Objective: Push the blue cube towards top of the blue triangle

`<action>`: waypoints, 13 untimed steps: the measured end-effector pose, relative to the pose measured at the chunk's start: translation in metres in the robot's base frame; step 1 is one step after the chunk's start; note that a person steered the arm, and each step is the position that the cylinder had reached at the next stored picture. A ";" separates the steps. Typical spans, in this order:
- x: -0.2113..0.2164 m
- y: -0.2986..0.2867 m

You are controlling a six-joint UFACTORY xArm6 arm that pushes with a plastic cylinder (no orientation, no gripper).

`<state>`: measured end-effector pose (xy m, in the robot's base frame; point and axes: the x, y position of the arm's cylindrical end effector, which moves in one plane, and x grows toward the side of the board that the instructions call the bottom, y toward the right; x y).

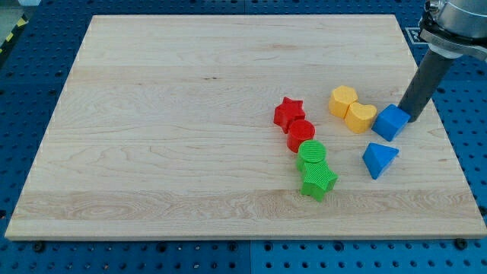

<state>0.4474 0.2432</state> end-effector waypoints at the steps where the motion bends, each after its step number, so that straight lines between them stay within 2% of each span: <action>1: 0.002 0.000; 4: 0.035 0.004; 6: 0.041 0.004; 9: 0.004 0.013; 13: 0.015 -0.012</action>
<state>0.4626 0.2311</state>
